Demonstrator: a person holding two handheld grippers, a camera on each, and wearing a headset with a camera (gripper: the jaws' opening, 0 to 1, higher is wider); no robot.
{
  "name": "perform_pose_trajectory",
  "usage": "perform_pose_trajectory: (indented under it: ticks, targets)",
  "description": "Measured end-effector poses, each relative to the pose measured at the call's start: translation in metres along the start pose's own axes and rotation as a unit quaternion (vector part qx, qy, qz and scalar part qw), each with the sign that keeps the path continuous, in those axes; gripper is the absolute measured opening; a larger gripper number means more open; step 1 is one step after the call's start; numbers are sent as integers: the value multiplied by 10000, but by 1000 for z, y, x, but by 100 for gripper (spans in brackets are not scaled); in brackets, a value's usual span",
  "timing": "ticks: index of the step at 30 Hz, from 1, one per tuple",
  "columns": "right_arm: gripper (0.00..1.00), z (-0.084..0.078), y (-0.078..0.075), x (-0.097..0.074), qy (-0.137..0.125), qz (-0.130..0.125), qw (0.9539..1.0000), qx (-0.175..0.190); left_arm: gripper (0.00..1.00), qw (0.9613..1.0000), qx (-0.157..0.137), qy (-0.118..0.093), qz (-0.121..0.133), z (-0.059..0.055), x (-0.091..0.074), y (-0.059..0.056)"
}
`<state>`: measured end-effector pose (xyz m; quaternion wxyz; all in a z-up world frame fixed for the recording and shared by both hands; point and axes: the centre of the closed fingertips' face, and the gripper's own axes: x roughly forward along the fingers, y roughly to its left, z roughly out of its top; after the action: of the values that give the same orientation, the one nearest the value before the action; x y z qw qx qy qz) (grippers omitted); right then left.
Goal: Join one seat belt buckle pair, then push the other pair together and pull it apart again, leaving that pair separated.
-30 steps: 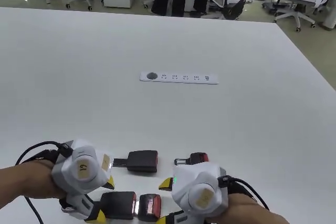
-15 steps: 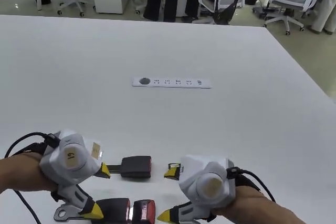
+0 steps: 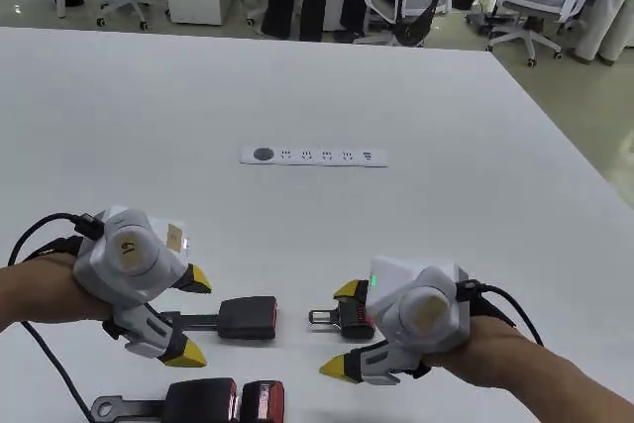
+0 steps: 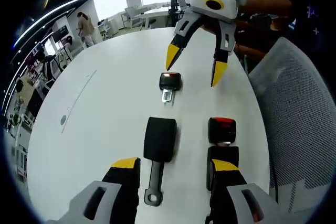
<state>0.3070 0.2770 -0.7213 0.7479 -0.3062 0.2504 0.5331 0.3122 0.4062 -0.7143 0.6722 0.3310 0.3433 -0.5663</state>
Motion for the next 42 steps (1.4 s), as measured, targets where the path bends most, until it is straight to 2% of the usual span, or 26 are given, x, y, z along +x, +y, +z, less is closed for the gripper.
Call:
perform_pose_trajectory:
  ticks: [4,7,9,13,19,21,27,29,35,42]
  targets:
    - [50,-5,-7,-3,60,-47,10000,-52,55,10000,-21,-23,46,4,1,10]
    - [50,-11,-15,-4,104,-81,9999,-67,55,9999,-60,-71,113,4,3,25]
    - [51,-15,-18,-4,128,-78,9999,-65,55,9999,-54,-72,132,4,5,29]
    - [51,-23,-30,-2,174,-83,9998,-54,55,9999,12,-5,139,7,11,33]
    - [50,-33,-42,-1,270,-78,9996,-89,54,9999,6,48,90,4,24,42]
    - [49,-37,-45,0,305,-55,9995,-88,54,10000,1,66,25,7,25,42]
    - [46,-48,-46,2,437,98,9990,-95,49,9994,66,256,-219,5,38,38]
    - [46,-51,-46,3,476,159,9987,-118,48,9990,86,320,-296,6,41,34]
    - [43,-58,-42,10,574,343,9977,-72,44,9974,185,544,-446,-6,53,34]
    - [39,-68,-36,19,721,559,9958,28,39,9953,294,711,-589,-11,60,29]
